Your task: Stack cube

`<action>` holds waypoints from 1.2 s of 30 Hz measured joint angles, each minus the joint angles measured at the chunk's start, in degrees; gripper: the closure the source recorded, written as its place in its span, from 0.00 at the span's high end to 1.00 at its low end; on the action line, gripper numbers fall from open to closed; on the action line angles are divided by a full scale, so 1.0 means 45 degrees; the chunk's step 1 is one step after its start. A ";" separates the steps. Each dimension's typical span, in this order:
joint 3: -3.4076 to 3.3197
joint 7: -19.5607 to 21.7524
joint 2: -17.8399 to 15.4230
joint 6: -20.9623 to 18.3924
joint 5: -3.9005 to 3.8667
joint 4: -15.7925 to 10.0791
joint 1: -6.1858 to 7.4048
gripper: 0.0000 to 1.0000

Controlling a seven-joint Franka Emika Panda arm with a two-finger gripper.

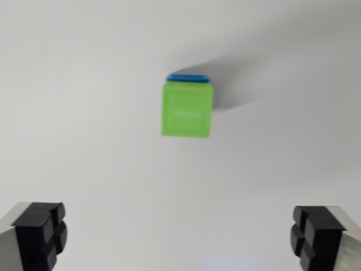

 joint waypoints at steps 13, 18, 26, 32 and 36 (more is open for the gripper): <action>0.0160 0.0049 -0.0479 -0.1325 -0.0002 0.0837 0.0000 1.00; 0.0200 0.0054 -0.0576 -0.1687 -0.0002 0.1094 0.0000 1.00; 0.0232 0.0061 -0.0649 -0.1961 -0.0002 0.1304 0.0000 1.00; 0.0234 0.0061 -0.0643 -0.1975 -0.0001 0.1310 0.0000 1.00; 0.0234 0.0062 -0.0643 -0.1975 -0.0001 0.1310 0.0000 1.00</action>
